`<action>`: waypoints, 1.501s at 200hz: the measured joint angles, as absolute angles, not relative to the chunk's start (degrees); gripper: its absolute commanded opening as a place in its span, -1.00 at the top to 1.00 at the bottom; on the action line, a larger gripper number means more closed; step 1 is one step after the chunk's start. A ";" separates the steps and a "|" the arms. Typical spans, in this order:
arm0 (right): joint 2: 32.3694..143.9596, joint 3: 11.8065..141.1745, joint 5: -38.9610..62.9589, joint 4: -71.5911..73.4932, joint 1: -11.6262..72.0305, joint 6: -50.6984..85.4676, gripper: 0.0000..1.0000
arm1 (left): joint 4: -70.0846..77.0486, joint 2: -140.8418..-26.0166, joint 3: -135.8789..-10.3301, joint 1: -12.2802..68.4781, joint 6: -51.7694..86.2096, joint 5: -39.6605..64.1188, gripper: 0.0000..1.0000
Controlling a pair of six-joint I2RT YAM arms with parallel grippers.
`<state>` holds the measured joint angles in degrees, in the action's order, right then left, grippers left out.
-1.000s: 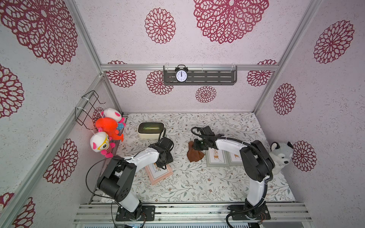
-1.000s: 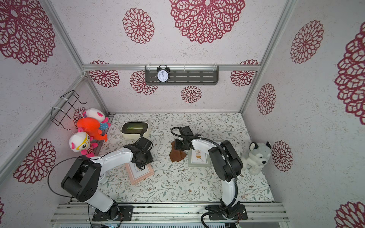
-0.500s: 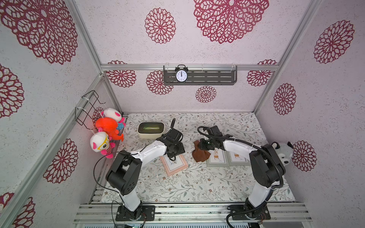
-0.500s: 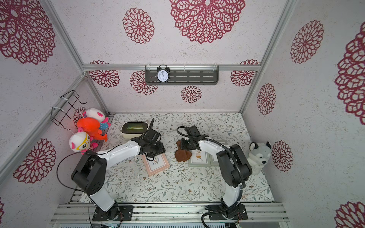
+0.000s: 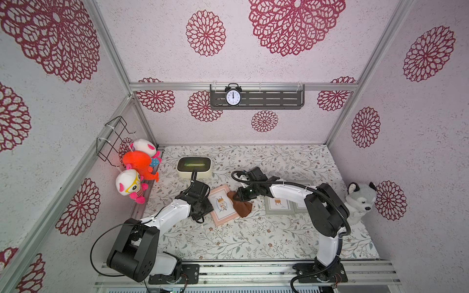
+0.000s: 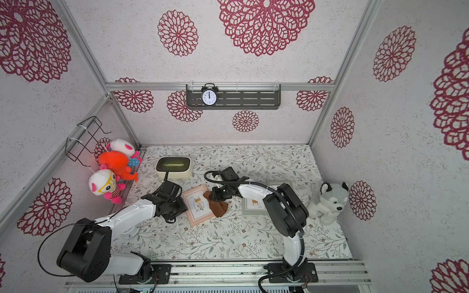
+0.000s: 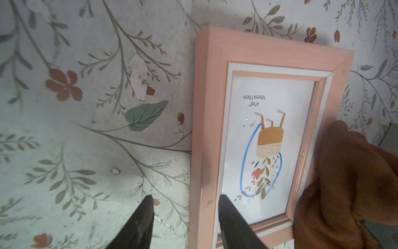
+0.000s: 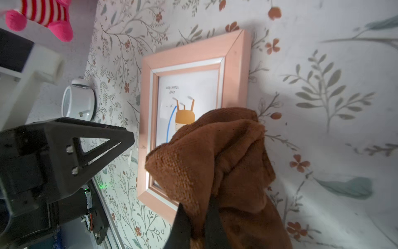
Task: Wipe the picture frame with a cloth
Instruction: Wipe the dirt from the picture frame.
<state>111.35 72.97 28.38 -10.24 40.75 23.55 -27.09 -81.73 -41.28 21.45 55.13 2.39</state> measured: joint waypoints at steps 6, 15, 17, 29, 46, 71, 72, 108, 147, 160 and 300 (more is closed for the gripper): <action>111.92 73.06 28.42 -10.26 40.82 23.53 1.00 | -26.22 -82.21 -41.30 21.43 55.13 2.59 0.09; 112.55 73.19 28.73 -10.28 40.82 23.53 1.00 | -25.36 -82.81 -41.30 21.43 55.11 2.81 0.12; 112.60 73.23 28.75 -10.24 40.82 23.51 1.00 | -25.21 -82.96 -41.30 21.43 55.13 2.85 0.12; 112.64 73.34 28.75 -10.33 40.84 23.46 1.00 | -24.62 -83.50 -41.30 21.43 55.20 2.98 0.16; 112.84 73.67 28.73 -10.59 41.21 23.00 1.00 | -24.12 -84.40 -41.28 21.41 55.11 2.66 0.23; 112.97 73.71 28.47 -10.63 41.45 22.04 1.00 | -22.79 -85.32 -41.01 21.37 55.31 2.61 0.34; 112.97 73.71 28.42 -10.66 41.47 22.02 1.00 | -22.65 -85.32 -40.97 21.37 55.27 2.61 0.35; 112.97 73.38 28.10 -10.50 41.52 21.19 1.00 | -19.86 -86.06 -40.66 21.15 55.48 2.98 0.37; 112.95 73.23 27.20 -10.48 41.74 20.34 1.00 | -18.11 -86.74 -40.66 21.04 55.51 3.09 0.32; 112.95 73.23 26.96 -10.50 41.80 20.34 1.00 | -17.96 -86.76 -40.66 20.99 55.35 3.18 0.28; 112.95 73.43 25.17 -10.79 42.48 20.36 1.00 | -17.45 -88.36 -40.88 21.12 54.08 5.28 0.64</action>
